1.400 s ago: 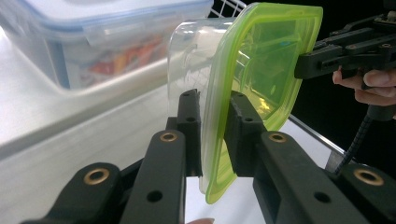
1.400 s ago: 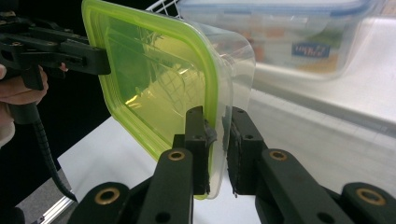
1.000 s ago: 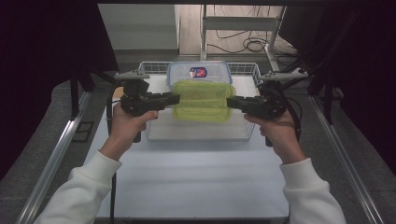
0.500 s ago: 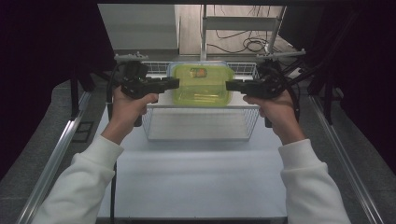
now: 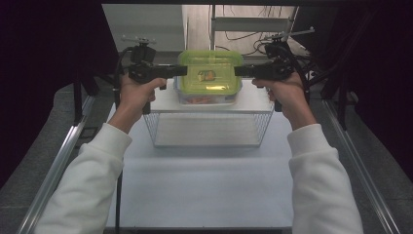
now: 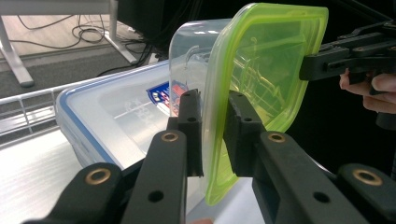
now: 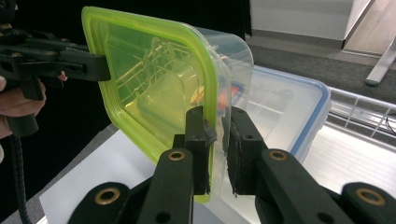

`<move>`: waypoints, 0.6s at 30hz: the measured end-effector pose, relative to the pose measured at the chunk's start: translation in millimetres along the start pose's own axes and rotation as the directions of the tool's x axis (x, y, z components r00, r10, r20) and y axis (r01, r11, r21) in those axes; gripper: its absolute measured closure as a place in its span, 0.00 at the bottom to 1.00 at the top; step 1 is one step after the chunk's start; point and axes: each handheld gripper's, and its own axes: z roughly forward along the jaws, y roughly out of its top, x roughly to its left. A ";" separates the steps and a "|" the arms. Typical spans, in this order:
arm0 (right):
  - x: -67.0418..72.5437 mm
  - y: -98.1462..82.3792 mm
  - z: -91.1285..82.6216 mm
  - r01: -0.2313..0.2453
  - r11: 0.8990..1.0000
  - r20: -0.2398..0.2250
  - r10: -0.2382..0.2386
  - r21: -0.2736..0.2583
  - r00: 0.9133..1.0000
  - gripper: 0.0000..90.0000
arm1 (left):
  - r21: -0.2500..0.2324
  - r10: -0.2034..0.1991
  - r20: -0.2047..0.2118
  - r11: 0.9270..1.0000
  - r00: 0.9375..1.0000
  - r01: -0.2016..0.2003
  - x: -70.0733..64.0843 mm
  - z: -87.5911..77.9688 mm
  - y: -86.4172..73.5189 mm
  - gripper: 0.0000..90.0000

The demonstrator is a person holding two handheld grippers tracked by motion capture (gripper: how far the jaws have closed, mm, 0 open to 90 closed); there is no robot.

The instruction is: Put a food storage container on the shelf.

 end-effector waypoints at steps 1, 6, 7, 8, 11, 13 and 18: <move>-1.8 1.4 1.5 -0.004 1.000 0.001 0.004 0.003 1.000 0.88 | 0.003 -0.007 0.001 1.000 1.000 0.007 1.6 1.8 0.8 0.88; -10.4 7.2 8.6 -0.013 1.000 0.008 0.013 0.019 1.000 0.88 | 0.016 -0.022 -0.008 1.000 1.000 0.022 8.6 10.1 3.2 0.88; -12.1 7.7 10.2 -0.016 1.000 0.010 0.015 0.026 1.000 0.88 | 0.022 -0.025 -0.007 0.999 1.000 0.025 10.0 11.8 3.4 0.88; -14.0 8.2 11.7 -0.021 0.999 0.009 0.021 0.030 1.000 0.88 | 0.027 -0.027 -0.009 0.999 1.000 0.028 11.1 13.3 3.5 0.88; -17.8 8.9 15.6 -0.030 0.999 0.011 0.029 0.032 1.000 0.88 | 0.034 -0.033 -0.022 0.999 0.999 0.034 13.4 16.2 4.5 0.88; -19.5 9.1 18.0 -0.034 0.999 0.010 0.034 0.030 0.999 0.88 | 0.030 -0.044 -0.017 0.999 0.999 0.044 15.5 16.8 5.5 0.88; -27.3 9.2 21.6 -0.067 0.998 -0.012 0.068 0.018 0.998 0.87 | 0.025 -0.069 0.004 0.997 0.998 0.069 19.3 19.5 6.6 0.86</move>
